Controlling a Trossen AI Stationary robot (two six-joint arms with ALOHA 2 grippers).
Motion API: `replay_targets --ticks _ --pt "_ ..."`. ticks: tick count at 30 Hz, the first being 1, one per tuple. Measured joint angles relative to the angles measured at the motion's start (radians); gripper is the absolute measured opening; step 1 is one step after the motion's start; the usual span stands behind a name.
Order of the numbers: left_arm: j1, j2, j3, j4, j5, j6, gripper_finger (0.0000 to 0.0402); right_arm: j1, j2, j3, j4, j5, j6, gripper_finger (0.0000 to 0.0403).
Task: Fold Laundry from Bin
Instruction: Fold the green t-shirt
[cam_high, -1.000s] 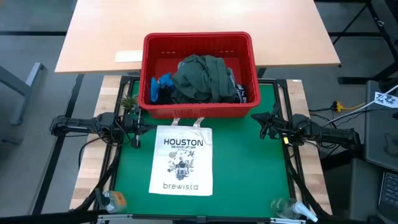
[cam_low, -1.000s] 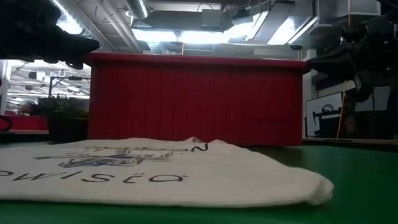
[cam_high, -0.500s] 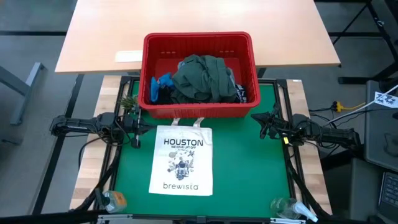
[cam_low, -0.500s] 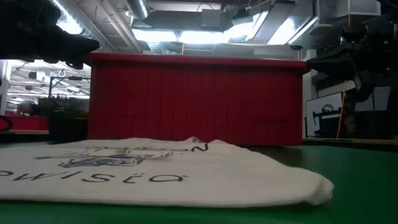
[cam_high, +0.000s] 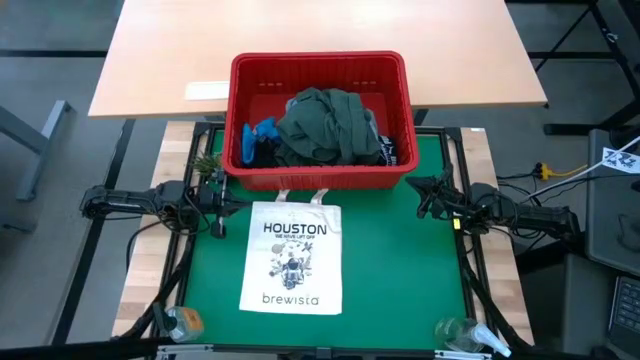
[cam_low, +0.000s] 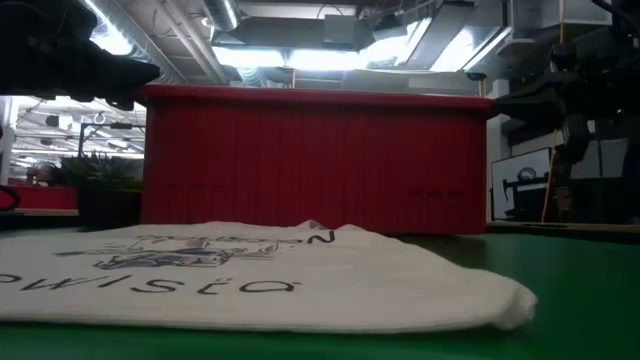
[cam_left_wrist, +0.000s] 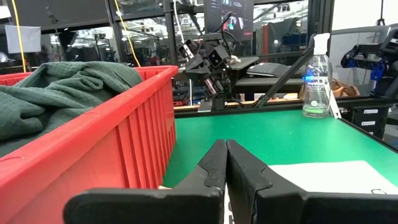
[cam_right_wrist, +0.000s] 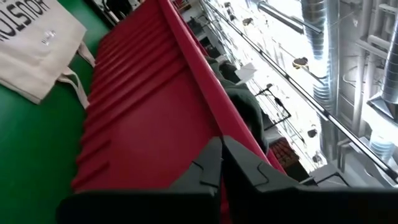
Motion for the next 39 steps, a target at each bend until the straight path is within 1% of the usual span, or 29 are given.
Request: replay_targets --ticks 6,8,11,13,18,20,24,26,28,31,35,37,39 --pt "0.000 0.000 0.000 0.000 0.000 0.001 0.0000 0.000 0.000 0.000 -0.001 -0.055 0.009 0.0012" --pt "0.000 0.000 0.000 0.000 0.000 0.001 0.0000 0.000 0.000 0.000 -0.004 -0.128 0.083 0.0012" --pt "0.000 0.000 0.000 0.000 0.000 0.001 0.0000 0.000 0.000 0.000 -0.010 -0.297 0.254 0.0012" --pt "0.000 0.000 0.000 0.000 0.000 0.001 0.0000 0.000 0.000 0.000 -0.003 -0.382 0.328 0.0012" --pt "0.000 0.000 0.000 0.000 0.000 0.001 0.0000 0.000 0.000 0.000 0.027 -0.472 0.457 0.0012" --pt "0.000 0.000 0.000 0.000 0.000 0.002 0.0000 0.000 0.000 0.000 0.066 -0.492 0.478 0.0012" --pt "0.000 0.000 0.000 0.000 0.000 0.002 0.0000 0.000 0.000 0.000 0.228 -0.477 0.483 0.0012" --pt "0.000 0.000 0.000 0.000 0.000 0.002 0.0000 0.000 0.000 0.000 0.309 -0.440 0.520 0.0016" --pt "0.000 0.000 0.000 0.001 0.000 -0.001 0.0000 0.000 0.000 0.013 0.336 -0.394 0.574 0.0028" --pt "0.000 0.000 0.000 0.001 0.000 -0.016 0.0000 0.000 0.002 0.052 0.312 -0.343 0.604 0.0068" --pt "0.000 0.000 0.000 0.001 0.000 -0.027 0.0000 0.000 0.039 0.102 0.300 -0.280 0.606 0.0143" --pt "0.000 0.000 0.000 0.002 0.000 -0.028 0.0000 0.000 0.072 0.135 0.299 -0.222 0.604 0.0180" --pt "0.000 0.000 0.000 0.002 0.000 -0.028 0.0000 0.000 0.121 0.176 0.302 -0.137 0.597 0.0211"
